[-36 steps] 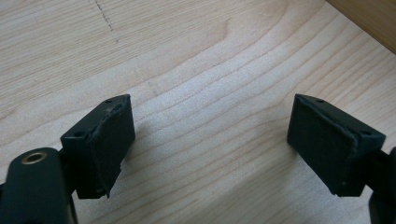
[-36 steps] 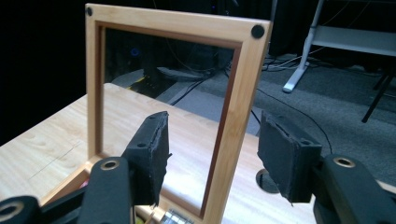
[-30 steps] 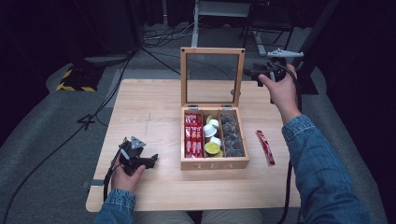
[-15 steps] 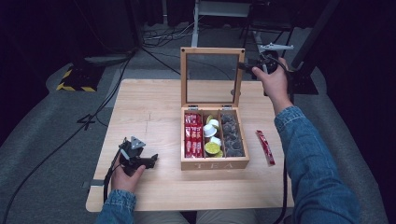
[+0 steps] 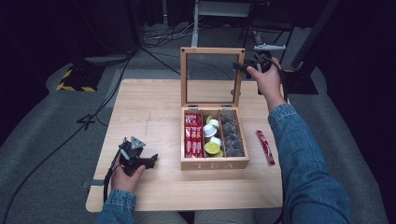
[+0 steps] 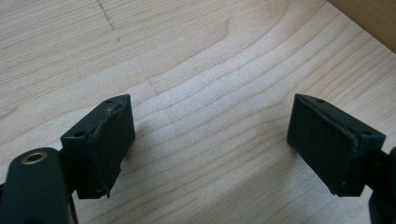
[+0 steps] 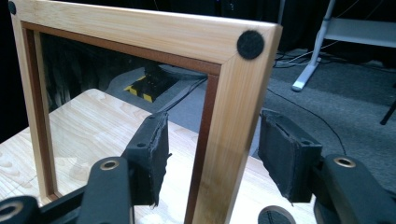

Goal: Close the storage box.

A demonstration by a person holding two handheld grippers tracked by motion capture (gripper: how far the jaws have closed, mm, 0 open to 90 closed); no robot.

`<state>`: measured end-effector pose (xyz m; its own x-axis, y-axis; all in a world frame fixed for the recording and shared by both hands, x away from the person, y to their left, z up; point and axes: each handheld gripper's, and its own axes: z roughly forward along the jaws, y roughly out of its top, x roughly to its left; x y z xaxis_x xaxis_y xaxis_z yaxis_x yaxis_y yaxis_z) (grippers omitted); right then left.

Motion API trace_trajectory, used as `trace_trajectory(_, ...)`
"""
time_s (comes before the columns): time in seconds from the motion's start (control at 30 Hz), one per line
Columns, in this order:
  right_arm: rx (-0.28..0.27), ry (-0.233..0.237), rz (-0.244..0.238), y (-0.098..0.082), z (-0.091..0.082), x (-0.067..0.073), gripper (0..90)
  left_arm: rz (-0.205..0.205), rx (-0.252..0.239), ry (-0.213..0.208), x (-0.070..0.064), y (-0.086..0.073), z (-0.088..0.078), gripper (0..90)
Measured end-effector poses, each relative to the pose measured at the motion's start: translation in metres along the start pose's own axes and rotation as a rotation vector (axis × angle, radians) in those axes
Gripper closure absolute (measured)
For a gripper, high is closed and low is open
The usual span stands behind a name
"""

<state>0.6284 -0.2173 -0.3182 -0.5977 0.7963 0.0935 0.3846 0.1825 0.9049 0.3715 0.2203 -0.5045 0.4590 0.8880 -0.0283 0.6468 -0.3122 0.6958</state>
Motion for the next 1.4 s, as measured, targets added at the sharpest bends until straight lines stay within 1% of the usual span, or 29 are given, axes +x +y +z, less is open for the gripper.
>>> trace_trajectory(0.1,0.001,0.011,0.009,-0.002,0.003,0.001,43.2,0.0,0.0,0.0,0.0,0.0,0.0,15.4)
trace_trajectory(0.3,0.015,0.013,0.017,-0.004,0.008,0.002,43.3,0.0,0.0,0.0,0.0,0.0,0.0,15.4)
trace_trajectory(0.57,0.019,0.023,0.042,-0.007,0.011,-0.001,44.3,0.0,0.0,0.0,0.0,0.0,0.0,15.4)
trace_trajectory(0.73,0.026,0.04,0.05,-0.008,0.013,-0.001,47.3,0.0,0.0,0.0,0.0,0.0,0.0,15.4)
trace_trajectory(0.87,0.028,0.038,0.044,-0.007,0.011,0.0,48.2,0.002,0.0,0.001,0.0,0.0,0.0,15.4)
trace_trajectory(1.1,0.035,0.048,0.033,-0.004,0.0,0.005,49.9,0.002,0.0,0.001,0.0,0.0,0.0,15.4)
trace_trajectory(1.2,0.032,0.057,0.029,-0.003,-0.007,0.008,49.9,0.0,0.0,0.0,0.0,0.0,0.0,15.4)
trace_trajectory(1.33,0.041,0.069,0.009,0.0,-0.02,0.013,50.0,0.002,0.002,0.001,0.0,0.0,0.0,15.4)
trace_trajectory(1.37,0.03,0.071,0.004,0.0,-0.024,0.015,50.4,0.002,0.003,0.0,0.0,0.0,0.0,15.4)
trace_trajectory(1.4,0.008,0.076,0.006,0.002,-0.03,0.017,51.2,0.002,0.003,0.0,0.0,0.0,0.0,15.4)
